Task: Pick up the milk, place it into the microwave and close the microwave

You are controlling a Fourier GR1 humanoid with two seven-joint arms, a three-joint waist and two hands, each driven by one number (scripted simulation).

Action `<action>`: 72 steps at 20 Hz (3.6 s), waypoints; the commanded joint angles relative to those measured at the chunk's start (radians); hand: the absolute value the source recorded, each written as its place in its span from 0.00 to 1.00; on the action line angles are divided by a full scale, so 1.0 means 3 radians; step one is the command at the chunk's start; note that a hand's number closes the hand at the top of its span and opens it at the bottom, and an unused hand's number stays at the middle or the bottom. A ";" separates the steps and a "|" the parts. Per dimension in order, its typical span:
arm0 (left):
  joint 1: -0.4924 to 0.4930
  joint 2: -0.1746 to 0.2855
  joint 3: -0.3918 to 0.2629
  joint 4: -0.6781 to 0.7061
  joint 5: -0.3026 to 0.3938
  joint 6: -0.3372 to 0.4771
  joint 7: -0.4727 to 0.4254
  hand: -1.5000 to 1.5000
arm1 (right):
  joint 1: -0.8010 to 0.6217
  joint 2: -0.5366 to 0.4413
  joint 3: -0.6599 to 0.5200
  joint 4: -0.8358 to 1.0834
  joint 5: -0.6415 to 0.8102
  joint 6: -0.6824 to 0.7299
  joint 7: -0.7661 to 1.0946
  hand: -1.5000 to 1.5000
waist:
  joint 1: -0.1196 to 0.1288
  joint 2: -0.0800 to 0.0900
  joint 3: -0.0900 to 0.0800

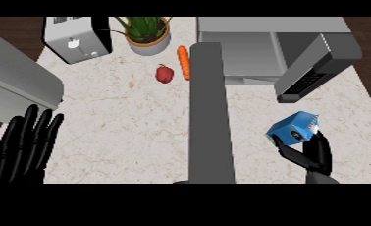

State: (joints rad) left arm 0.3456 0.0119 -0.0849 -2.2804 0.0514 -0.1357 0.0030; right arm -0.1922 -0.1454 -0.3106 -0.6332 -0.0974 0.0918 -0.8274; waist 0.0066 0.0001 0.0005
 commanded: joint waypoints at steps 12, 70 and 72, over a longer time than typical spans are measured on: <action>0.0039 0.0029 0.0184 0.0008 0.0209 -0.0028 0.0051 0.00 | 0.0774 0.0308 0.0751 -0.1102 0.0381 0.0293 -0.0578 1.00 | -0.0032 -0.0008 -0.0003; -0.0210 0.0216 0.0529 0.0437 0.0184 -0.0424 -0.0116 0.00 | -0.2851 -0.0130 0.0685 0.1817 0.1431 -0.2421 0.0949 0.00 | 0.0288 0.0117 0.0010; -0.0196 0.0204 0.0503 0.0436 0.0206 -0.0449 -0.0126 0.00 | -0.2918 -0.0126 0.0624 0.1784 0.1379 -0.2482 0.0975 0.00 | 0.0313 0.0129 0.0011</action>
State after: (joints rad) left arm 0.2841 0.0813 0.0856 -2.1420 0.1341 -0.2721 -0.0315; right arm -1.0436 -0.2011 -0.1123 -0.0989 0.3239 -0.6465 -0.5419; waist 0.0997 0.0382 0.0034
